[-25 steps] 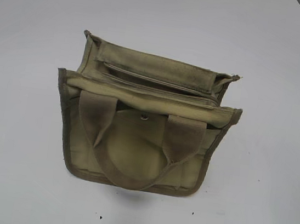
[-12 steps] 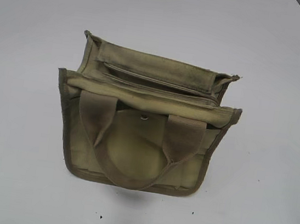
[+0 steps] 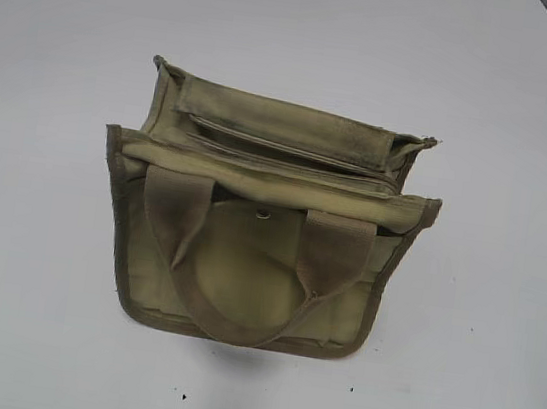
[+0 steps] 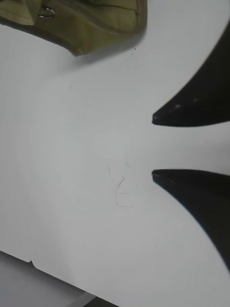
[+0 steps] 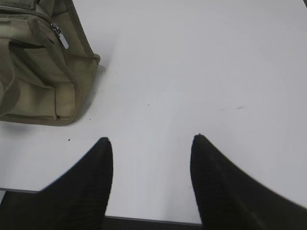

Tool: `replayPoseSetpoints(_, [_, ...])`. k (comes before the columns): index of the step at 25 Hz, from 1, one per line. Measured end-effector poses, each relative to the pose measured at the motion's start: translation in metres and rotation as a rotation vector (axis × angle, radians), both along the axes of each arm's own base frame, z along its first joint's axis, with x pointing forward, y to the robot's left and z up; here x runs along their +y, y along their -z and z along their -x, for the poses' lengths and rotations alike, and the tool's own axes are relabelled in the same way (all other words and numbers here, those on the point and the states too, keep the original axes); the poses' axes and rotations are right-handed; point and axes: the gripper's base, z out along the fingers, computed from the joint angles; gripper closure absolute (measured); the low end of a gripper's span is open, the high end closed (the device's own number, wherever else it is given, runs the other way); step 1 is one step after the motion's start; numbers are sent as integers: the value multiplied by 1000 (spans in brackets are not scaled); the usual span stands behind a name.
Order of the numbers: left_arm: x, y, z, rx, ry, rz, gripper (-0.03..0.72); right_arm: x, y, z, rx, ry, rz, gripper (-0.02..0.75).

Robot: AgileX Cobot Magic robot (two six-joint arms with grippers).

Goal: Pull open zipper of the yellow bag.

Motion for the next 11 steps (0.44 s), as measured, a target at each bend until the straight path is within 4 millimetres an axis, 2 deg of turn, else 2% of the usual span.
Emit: replayPoseSetpoints(11, [0, 0, 0, 0, 0, 0, 446, 0, 0, 0, 0, -1, -2, 327])
